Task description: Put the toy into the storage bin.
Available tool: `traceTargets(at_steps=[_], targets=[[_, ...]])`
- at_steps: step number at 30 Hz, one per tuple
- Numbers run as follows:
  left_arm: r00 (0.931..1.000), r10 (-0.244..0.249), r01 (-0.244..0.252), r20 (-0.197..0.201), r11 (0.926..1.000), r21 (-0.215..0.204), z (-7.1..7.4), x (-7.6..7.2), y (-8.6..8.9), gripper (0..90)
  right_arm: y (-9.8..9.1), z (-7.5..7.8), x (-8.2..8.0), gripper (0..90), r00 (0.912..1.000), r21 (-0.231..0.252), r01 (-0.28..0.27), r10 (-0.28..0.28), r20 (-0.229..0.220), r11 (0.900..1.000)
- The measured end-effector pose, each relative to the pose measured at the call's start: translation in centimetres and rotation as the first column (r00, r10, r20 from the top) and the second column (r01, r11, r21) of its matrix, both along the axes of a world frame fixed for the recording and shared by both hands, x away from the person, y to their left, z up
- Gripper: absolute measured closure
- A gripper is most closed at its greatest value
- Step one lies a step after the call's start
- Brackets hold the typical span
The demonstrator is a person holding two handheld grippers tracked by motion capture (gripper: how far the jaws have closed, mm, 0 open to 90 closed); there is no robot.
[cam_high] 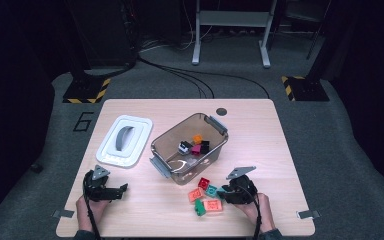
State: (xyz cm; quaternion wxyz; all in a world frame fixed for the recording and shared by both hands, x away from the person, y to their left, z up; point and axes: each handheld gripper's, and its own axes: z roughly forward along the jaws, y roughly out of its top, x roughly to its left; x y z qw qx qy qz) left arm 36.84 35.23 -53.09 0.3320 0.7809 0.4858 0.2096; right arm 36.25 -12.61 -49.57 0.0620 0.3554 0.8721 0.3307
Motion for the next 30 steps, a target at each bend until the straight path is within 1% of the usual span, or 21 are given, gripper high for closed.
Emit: traceTargets(at_steps=[1, 5, 6, 9, 12, 13, 16, 17, 20, 22, 25, 26, 27, 28, 30], targets=[[1.0, 0.0, 0.0, 0.0, 1.0, 0.0, 0.0, 0.0, 0.0, 2.8, 0.0, -0.1, 0.0, 66.0, 1.0, 0.003, 0.007, -0.007, -0.005, 1.0], [1.0, 0.001, -0.001, 0.0, 1.0, 0.0, 0.0, 0.0, 0.0, 2.8, 0.1, -0.2, 0.1, 66.8, 1.0, 0.008, 0.006, -0.006, -0.006, 0.9999], [1.0, 0.001, -0.001, 0.0, 1.0, 0.0, 0.0, 0.0, 0.0, 2.9, 0.1, -0.1, 0.1, 67.3, 1.0, 0.002, 0.008, -0.008, -0.002, 1.0], [1.0, 0.001, -0.001, 0.0, 1.0, 0.0, 0.0, 0.0, 0.0, 2.9, 0.1, -0.1, 0.2, 67.4, 0.9999, 0.006, 0.013, -0.013, -0.005, 0.9999], [1.0, 0.001, -0.001, 0.0, 1.0, 0.0, 0.0, 0.0, 0.0, 2.9, -0.1, 0.1, 0.4, 67.5, 0.9997, 0.012, 0.023, -0.023, 0.003, 0.9997], [1.0, 0.001, -0.001, 0.0, 1.0, 0.001, 0.0, 0.0, 0.0, 2.9, -0.5, 0.3, 0.6, 67.5, 0.999, 0.016, 0.039, -0.039, 0.021, 0.9991], [1.0, 0.002, -0.002, 0.002, 1.0, 0.001, 0.0, 0.0, 0.0, 2.9, -1.0, 0.7, 1.0, 67.5, 0.9974, 0.027, 0.065, -0.066, 0.031, 0.9975], [1.0, 0.002, -0.002, 0.002, 1.0, 0.001, 0.0, 0.0, 0.0, 2.9, -1.1, 0.8, 1.1, 67.4, 0.9961, 0.033, 0.08, -0.081, 0.035, 0.9962], [1.0, 0.001, -0.001, 0.0, 1.0, 0.001, 0.0, 0.0, 0.0, 2.9, -1.6, 1.0, 1.7, 67.5, 0.9931, 0.043, 0.104, -0.106, 0.05, 0.9937], [1.0, 0.001, -0.001, 0.0, 1.0, 0.0, 0.0, 0.0, 0.0, 2.9, -1.9, 1.1, 2.1, 67.5, 0.9916, 0.04, 0.117, -0.118, 0.052, 0.9924], [1.0, 0.001, -0.001, 0.0, 1.0, 0.0, 0.0, 0.0, 0.0, 2.9, -2.3, 1.4, 2.7, 67.5, 0.9876, 0.051, 0.141, -0.144, 0.063, 0.9888], [1.0, 0.001, -0.001, 0.0, 1.0, 0.0, 0.0, 0.0, 0.0, 2.9, -2.4, 1.6, 2.8, 67.5, 0.9855, 0.053, 0.157, -0.16, 0.056, 0.9862], [1.0, 0.001, -0.001, 0.0, 1.0, 0.001, 0.0, 0.0, 0.0, 2.9, -2.7, 1.7, 3.1, 67.5, 0.9845, 0.054, 0.156, -0.16, 0.073, 0.9863], [1.0, 0.001, -0.001, 0.0, 1.0, 0.001, 0.0, 0.0, 0.0, 2.9, -2.7, 1.7, 3.1, 67.5, 0.9845, 0.054, 0.156, -0.16, 0.073, 0.9863], [1.0, 0.001, -0.001, 0.0, 1.0, 0.001, 0.0, 0.0, 0.0, 2.9, -2.9, 1.9, 3.5, 67.5, 0.9815, 0.059, 0.175, -0.178, 0.07, 0.9829]])
